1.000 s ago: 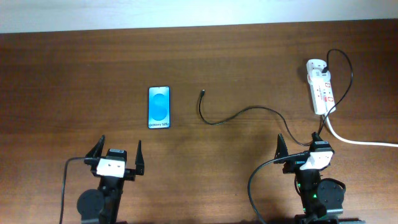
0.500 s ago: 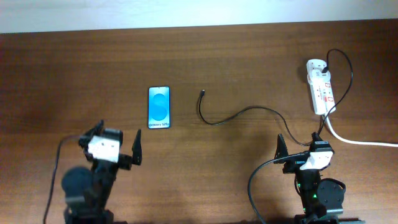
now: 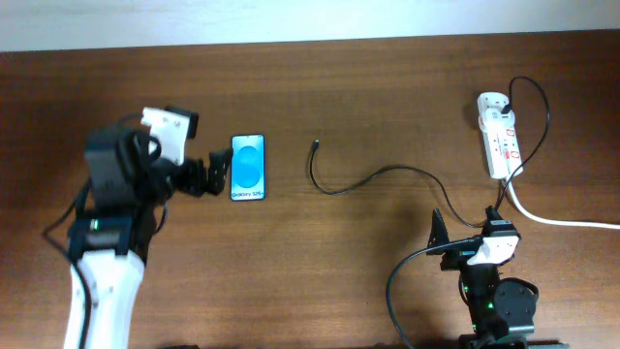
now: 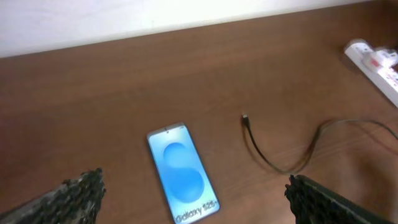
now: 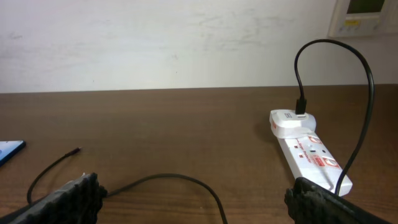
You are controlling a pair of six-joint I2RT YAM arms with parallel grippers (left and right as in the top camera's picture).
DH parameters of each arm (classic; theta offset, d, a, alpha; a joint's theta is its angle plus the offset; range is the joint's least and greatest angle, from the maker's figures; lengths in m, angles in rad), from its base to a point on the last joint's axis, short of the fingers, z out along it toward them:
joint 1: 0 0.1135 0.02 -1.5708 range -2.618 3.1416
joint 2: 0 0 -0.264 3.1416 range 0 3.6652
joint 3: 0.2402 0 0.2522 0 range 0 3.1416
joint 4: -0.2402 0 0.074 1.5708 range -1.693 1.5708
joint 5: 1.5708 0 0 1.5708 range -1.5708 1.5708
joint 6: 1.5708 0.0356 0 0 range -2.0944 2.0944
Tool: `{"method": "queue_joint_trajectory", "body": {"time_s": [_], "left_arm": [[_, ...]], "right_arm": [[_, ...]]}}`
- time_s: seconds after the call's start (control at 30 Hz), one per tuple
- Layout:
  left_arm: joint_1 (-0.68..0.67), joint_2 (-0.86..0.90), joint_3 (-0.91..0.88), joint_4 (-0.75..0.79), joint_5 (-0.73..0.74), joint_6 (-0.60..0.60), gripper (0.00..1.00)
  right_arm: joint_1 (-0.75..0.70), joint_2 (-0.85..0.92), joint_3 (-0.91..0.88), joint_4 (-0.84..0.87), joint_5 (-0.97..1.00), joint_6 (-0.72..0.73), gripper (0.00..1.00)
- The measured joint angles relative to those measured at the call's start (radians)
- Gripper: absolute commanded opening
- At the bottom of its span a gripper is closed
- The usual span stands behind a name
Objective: Plug charger to phone and switch on socket
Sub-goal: 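Move the left gripper forward over the blue phone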
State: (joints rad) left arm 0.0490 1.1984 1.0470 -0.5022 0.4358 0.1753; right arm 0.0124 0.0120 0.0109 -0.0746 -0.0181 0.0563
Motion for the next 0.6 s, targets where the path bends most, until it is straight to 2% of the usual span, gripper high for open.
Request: {"method": "queue_joint_trajectory", "body": {"time_s": [0.27, 0.4, 0.6], "left_arm": [[-0.065, 0.322, 0.267, -0.258, 0.022, 0.000, 0.99], [-0.076, 0.399, 0.286, -0.278, 0.025, 0.000, 0.99], [-0.076, 0.409, 0.287, -0.271, 0.025, 0.000, 0.99]], "right_arm": [[0.000, 0.000, 0.000, 0.000, 0.000, 0.000, 0.98], [0.000, 0.000, 0.000, 0.000, 0.000, -0.001, 0.98], [0.000, 0.000, 0.000, 0.000, 0.000, 0.000, 0.99]]}}
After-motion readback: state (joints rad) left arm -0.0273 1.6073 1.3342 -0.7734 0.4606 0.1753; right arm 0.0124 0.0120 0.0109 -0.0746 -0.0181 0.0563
